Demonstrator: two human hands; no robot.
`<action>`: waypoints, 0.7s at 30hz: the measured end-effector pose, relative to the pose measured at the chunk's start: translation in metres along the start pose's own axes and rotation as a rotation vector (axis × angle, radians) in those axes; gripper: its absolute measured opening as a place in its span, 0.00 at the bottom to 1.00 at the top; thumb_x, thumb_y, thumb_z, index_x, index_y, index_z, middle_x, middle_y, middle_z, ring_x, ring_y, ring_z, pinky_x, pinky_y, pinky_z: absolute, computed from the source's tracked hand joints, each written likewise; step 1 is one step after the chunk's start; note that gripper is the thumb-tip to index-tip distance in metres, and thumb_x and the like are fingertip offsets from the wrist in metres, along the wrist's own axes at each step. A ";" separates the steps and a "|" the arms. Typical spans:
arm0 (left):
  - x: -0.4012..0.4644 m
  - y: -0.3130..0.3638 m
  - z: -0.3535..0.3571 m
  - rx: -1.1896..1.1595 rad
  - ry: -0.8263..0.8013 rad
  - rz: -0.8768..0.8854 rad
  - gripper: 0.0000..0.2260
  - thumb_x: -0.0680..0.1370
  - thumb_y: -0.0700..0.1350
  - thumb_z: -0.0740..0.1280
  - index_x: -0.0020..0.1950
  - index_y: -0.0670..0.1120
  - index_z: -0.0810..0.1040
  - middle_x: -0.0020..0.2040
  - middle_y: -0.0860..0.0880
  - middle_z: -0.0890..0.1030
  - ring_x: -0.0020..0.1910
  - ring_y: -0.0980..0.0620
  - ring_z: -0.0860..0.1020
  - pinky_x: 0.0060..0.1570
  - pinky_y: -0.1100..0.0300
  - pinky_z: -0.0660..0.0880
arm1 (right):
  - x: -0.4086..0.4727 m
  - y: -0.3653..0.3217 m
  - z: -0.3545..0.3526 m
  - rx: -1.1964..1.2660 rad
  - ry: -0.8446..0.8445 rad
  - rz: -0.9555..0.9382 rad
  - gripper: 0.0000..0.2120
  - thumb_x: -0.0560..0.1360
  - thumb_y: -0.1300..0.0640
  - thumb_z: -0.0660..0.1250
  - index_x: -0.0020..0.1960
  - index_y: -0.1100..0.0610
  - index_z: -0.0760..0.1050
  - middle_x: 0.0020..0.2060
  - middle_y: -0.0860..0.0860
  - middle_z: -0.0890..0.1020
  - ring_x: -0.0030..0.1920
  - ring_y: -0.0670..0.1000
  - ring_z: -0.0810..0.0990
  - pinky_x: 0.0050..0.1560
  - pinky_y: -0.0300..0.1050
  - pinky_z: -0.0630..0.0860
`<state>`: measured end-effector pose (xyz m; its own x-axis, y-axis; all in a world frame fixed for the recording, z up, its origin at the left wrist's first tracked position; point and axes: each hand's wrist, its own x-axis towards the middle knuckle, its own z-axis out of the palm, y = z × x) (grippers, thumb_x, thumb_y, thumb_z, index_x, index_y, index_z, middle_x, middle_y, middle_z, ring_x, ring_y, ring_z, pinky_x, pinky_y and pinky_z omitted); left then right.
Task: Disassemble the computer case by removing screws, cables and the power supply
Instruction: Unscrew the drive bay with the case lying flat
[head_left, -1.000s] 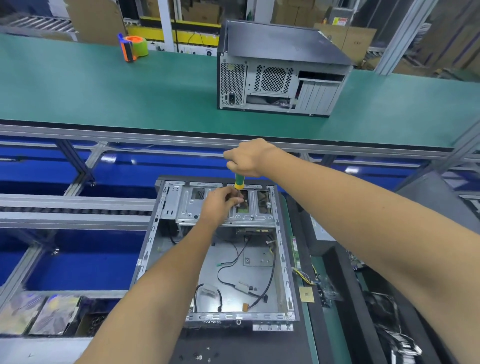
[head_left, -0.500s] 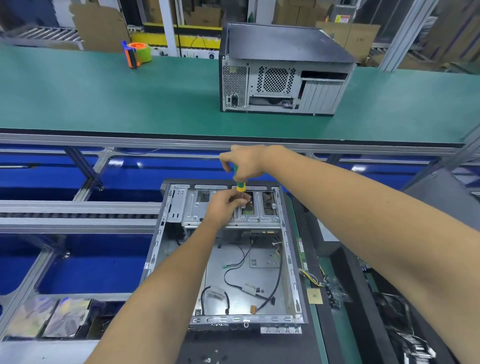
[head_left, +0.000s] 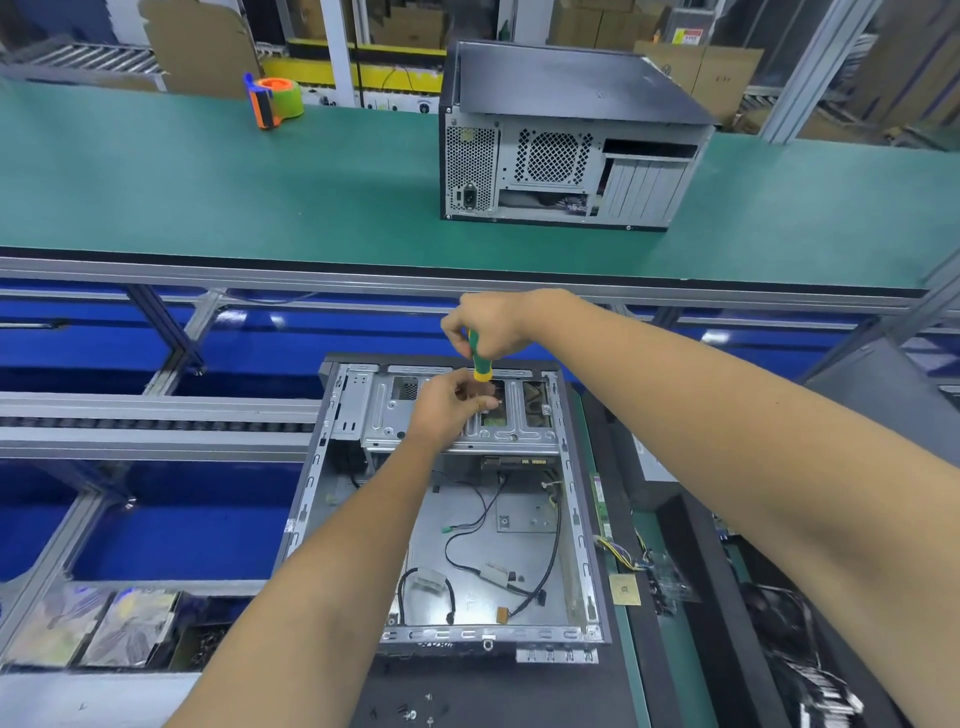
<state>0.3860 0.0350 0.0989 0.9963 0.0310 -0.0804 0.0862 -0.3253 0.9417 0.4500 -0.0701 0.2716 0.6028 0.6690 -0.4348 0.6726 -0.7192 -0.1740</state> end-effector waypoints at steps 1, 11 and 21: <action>-0.001 0.001 -0.002 -0.028 -0.021 0.002 0.09 0.76 0.36 0.75 0.54 0.45 0.83 0.51 0.50 0.86 0.49 0.51 0.83 0.59 0.47 0.79 | 0.000 0.000 0.000 -0.029 -0.002 -0.008 0.10 0.73 0.69 0.64 0.51 0.59 0.76 0.48 0.53 0.75 0.43 0.54 0.73 0.37 0.46 0.70; -0.001 0.001 0.001 -0.004 0.037 -0.027 0.03 0.76 0.39 0.76 0.47 0.46 0.85 0.48 0.47 0.87 0.51 0.46 0.84 0.60 0.46 0.78 | 0.000 0.006 0.007 -0.377 0.215 0.115 0.15 0.82 0.41 0.54 0.53 0.51 0.70 0.40 0.50 0.76 0.38 0.52 0.73 0.34 0.47 0.59; 0.002 0.001 0.004 0.040 0.070 -0.045 0.07 0.71 0.44 0.81 0.44 0.45 0.84 0.44 0.49 0.86 0.47 0.48 0.84 0.55 0.49 0.80 | 0.001 0.004 0.006 -0.286 0.215 0.184 0.14 0.83 0.45 0.55 0.48 0.54 0.71 0.37 0.49 0.73 0.40 0.54 0.73 0.37 0.48 0.65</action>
<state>0.3880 0.0311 0.0985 0.9888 0.1124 -0.0980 0.1324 -0.3591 0.9239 0.4510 -0.0733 0.2651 0.7799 0.5797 -0.2360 0.6192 -0.7697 0.1556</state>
